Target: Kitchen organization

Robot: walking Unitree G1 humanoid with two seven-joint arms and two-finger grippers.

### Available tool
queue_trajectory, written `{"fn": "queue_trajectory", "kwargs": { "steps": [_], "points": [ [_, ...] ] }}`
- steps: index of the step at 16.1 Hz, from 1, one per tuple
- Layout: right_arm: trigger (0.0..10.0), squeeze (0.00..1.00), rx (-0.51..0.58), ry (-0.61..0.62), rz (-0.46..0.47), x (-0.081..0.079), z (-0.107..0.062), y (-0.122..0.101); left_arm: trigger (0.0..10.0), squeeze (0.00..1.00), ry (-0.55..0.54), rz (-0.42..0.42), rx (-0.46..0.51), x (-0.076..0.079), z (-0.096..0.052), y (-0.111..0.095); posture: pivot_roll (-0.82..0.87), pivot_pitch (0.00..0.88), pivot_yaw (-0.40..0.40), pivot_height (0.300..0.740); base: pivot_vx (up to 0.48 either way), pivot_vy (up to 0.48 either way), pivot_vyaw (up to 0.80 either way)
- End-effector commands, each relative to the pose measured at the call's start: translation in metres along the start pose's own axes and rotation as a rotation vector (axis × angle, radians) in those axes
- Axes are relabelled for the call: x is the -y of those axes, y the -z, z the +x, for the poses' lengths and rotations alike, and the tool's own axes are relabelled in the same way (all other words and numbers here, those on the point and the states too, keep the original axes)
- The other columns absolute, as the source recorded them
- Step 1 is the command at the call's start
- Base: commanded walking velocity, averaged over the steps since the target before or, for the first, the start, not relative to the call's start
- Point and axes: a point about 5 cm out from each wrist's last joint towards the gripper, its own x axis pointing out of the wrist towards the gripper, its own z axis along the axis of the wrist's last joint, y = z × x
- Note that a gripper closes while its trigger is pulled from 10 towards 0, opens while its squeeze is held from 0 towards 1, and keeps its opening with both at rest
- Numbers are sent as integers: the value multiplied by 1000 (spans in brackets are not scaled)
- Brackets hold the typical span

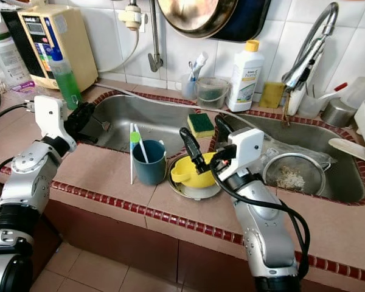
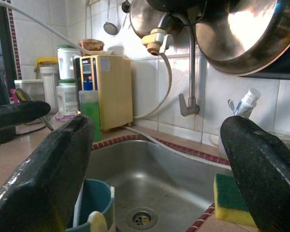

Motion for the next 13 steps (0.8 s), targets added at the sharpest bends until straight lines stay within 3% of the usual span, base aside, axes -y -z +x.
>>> {"fn": "queue_trajectory", "kwargs": {
  "steps": [1,8,13],
  "points": [
    [10000,0,27,-20,-9,-2,3,-8,10000,0,6,11,20,-1,2,-7,-136,15,36,740,0,0,0],
    [10000,0,28,-33,-11,-3,4,-8,10000,0,14,9,26,1,4,-8,-139,5,36,740,0,0,0],
    [10000,0,26,-41,-11,-4,4,-8,10000,0,23,7,28,3,4,-8,-142,2,36,740,265,0,0]
  ]
}}
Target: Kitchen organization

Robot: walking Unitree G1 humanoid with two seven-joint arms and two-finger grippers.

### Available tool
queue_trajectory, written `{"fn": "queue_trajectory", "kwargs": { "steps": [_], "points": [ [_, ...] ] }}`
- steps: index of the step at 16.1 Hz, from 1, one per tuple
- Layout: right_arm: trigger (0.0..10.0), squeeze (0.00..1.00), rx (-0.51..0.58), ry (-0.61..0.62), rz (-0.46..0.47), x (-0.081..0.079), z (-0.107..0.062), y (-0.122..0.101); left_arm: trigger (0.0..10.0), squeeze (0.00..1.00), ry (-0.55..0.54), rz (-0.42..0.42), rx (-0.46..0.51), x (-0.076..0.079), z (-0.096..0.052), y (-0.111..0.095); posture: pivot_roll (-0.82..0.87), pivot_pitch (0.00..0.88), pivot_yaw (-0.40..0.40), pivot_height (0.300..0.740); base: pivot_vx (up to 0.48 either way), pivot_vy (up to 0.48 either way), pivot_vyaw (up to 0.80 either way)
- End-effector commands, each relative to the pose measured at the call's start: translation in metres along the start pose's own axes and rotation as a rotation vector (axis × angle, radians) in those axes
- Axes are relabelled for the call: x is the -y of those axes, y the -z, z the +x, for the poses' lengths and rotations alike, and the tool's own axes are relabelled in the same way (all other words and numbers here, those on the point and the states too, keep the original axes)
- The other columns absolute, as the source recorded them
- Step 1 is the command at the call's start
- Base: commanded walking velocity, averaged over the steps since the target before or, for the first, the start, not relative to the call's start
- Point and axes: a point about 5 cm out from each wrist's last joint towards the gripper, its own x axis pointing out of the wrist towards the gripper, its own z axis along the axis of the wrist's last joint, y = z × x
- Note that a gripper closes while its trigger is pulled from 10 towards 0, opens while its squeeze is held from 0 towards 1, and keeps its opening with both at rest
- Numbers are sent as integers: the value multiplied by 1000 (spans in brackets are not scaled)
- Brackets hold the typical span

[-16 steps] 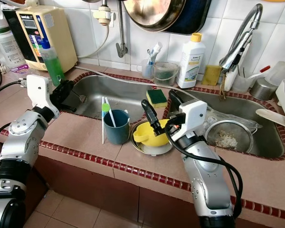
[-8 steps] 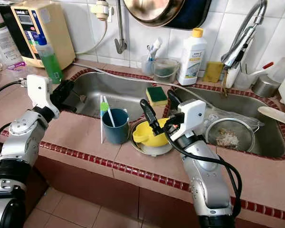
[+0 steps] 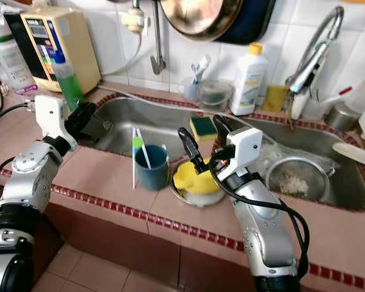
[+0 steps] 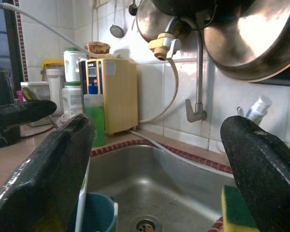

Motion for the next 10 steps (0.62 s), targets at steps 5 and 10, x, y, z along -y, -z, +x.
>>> {"fn": "queue_trajectory", "kwargs": {
  "steps": [5,10],
  "points": [
    [10000,0,21,-23,-8,-3,2,-7,10000,0,17,12,19,1,3,-6,-142,9,35,740,281,0,0],
    [10000,0,12,-24,-9,-2,0,-7,10000,0,10,7,23,1,0,-5,-140,25,35,740,113,0,0]
  ]
}}
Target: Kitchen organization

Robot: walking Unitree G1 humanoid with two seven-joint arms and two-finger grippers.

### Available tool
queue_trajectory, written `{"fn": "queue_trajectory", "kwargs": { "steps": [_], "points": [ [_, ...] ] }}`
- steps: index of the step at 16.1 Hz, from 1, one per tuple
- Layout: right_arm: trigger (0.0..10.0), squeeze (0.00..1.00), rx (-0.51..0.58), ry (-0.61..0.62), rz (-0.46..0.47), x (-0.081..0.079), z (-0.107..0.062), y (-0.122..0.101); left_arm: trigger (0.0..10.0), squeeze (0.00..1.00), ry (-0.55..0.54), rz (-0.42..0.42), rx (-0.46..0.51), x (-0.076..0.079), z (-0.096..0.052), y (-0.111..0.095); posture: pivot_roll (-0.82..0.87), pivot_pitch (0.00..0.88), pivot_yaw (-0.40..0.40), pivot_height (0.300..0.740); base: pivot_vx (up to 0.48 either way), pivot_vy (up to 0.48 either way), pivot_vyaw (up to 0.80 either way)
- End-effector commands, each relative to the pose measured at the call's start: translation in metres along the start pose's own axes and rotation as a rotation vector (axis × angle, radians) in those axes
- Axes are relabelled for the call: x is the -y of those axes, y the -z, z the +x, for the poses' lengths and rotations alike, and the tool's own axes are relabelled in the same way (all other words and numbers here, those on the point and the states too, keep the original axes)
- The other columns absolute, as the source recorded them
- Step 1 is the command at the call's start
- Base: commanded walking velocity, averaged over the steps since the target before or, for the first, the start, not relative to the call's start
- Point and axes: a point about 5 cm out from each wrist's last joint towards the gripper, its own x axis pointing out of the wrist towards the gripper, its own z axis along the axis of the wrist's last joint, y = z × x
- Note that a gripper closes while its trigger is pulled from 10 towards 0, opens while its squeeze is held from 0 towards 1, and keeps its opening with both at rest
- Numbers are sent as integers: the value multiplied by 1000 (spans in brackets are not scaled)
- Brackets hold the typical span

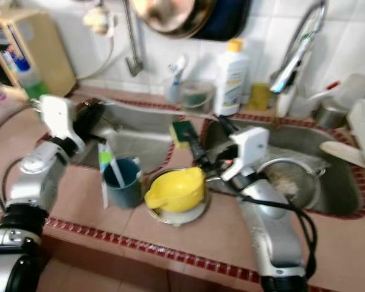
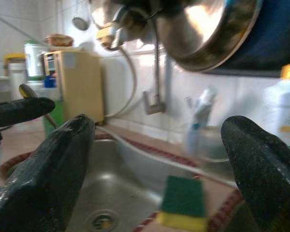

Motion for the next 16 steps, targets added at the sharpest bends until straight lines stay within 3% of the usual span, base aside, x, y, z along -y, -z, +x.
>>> {"fn": "queue_trajectory", "kwargs": {
  "steps": [1,6,10,16],
  "points": [
    [10000,0,22,-35,12,-9,5,-4,10000,0,-38,25,9,-12,-5,-5,-139,27,35,740,0,0,0],
    [10000,0,-38,24,61,-5,5,1,10000,0,-17,64,-47,-11,-6,2,-140,28,40,740,0,0,0],
    [10000,0,-86,101,137,9,0,-4,10000,0,18,88,-87,-6,0,7,-167,29,49,740,0,0,0],
    [10000,0,-195,34,83,15,-21,-17,10000,0,43,126,-124,4,11,14,-227,58,62,740,0,0,0]
  ]
}}
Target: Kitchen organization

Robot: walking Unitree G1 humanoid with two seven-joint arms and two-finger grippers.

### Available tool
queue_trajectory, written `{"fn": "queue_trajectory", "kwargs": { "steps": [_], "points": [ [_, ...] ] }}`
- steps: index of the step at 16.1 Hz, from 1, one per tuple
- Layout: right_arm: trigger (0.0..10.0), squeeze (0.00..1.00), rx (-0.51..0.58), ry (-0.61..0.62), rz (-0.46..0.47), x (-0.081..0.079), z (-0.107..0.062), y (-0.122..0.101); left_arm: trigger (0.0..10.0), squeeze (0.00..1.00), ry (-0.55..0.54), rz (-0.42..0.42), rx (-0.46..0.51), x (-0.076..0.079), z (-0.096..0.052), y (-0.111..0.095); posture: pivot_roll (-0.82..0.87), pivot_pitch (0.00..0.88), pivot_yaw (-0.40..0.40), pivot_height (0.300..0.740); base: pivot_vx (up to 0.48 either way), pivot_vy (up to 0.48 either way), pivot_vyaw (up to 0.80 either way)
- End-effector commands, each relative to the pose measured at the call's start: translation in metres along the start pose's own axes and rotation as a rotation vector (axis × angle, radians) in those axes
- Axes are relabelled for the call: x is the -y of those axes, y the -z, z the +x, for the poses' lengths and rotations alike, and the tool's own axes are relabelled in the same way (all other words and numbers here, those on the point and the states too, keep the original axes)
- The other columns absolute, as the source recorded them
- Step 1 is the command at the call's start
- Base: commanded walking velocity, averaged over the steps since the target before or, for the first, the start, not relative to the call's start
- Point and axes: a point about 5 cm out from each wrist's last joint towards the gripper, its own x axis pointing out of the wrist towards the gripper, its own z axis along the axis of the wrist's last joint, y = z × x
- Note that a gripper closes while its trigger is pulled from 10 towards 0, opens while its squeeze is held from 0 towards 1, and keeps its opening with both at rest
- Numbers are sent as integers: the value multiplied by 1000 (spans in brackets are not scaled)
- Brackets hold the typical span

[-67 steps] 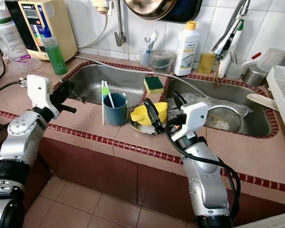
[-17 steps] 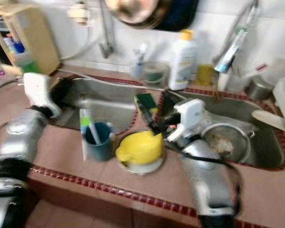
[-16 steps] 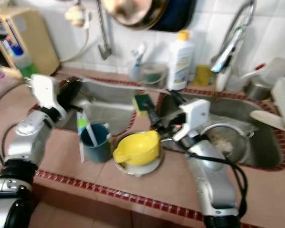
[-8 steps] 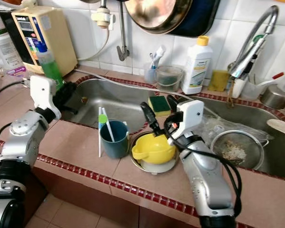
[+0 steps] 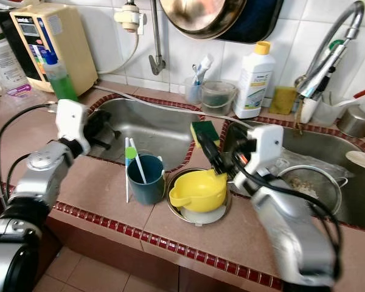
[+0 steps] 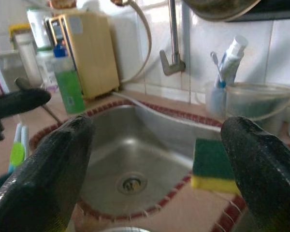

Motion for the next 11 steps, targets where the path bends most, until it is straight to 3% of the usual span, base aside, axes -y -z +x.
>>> {"fn": "queue_trajectory", "kwargs": {
  "steps": [1,5,11],
  "points": [
    [10000,0,-9,-36,-14,-4,-5,-5,10000,0,1,23,-1,2,4,-3,-236,66,64,740,0,0,0],
    [10000,0,-85,-120,-6,-14,-23,-3,10000,0,13,29,-35,8,10,2,-265,99,70,740,0,0,0],
    [10000,0,-124,-167,18,-23,-36,-8,10000,0,42,43,-71,16,15,7,-277,136,76,740,0,0,0]
  ]
}}
